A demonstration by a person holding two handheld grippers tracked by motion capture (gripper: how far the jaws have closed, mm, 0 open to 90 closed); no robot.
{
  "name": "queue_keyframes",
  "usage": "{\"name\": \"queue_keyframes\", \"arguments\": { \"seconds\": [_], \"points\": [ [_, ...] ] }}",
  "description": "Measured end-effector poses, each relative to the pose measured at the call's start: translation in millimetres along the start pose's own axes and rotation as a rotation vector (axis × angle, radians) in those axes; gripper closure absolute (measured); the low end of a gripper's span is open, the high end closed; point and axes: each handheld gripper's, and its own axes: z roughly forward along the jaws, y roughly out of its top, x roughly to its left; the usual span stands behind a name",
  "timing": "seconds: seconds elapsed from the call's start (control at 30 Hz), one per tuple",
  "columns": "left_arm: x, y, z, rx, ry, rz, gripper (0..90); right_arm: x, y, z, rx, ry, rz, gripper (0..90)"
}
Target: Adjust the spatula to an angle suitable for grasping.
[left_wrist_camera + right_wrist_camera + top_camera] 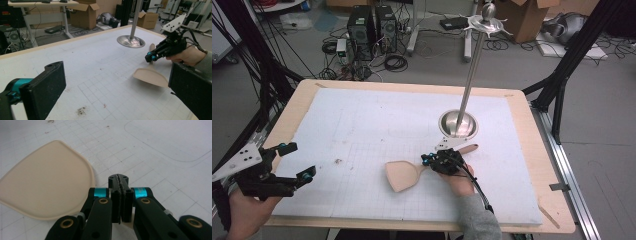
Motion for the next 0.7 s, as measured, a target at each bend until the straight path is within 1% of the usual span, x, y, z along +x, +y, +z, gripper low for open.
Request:
{"name": "queue_keyframes", "arguments": {
  "seconds": [0.13, 0.2, 0.33, 0.6, 0.7],
  "points": [
    [-0.7, 0.0, 0.0, 0.001, 0.000, -0.001, 1.7, 0.0, -0.9, 3.8, 0.023, 0.005, 0.001, 90.0],
    [-1.8, 0.5, 0.6, 0.007, 0.004, 0.008, 1.7, -0.4, -1.0, 3.7, 0.025, 0.009, 0.012, 90.0],
    [-4.5, 1.7, 3.2, 0.011, -0.004, 0.019, 1.7, 0.1, -0.8, 3.3, 0.027, 0.006, 0.028, 90.0],
    [-2.1, -0.1, 7.6, 0.021, -0.012, 0.006, 1.7, -1.0, -1.8, -1.0, 0.056, 0.047, 0.045, 90.0],
    [-1.2, 1.0, 6.8, 0.012, -0.013, 0.004, 1.7, -0.7, -2.3, -3.0, 0.067, 0.052, 0.035, 90.0]
  ]
}}
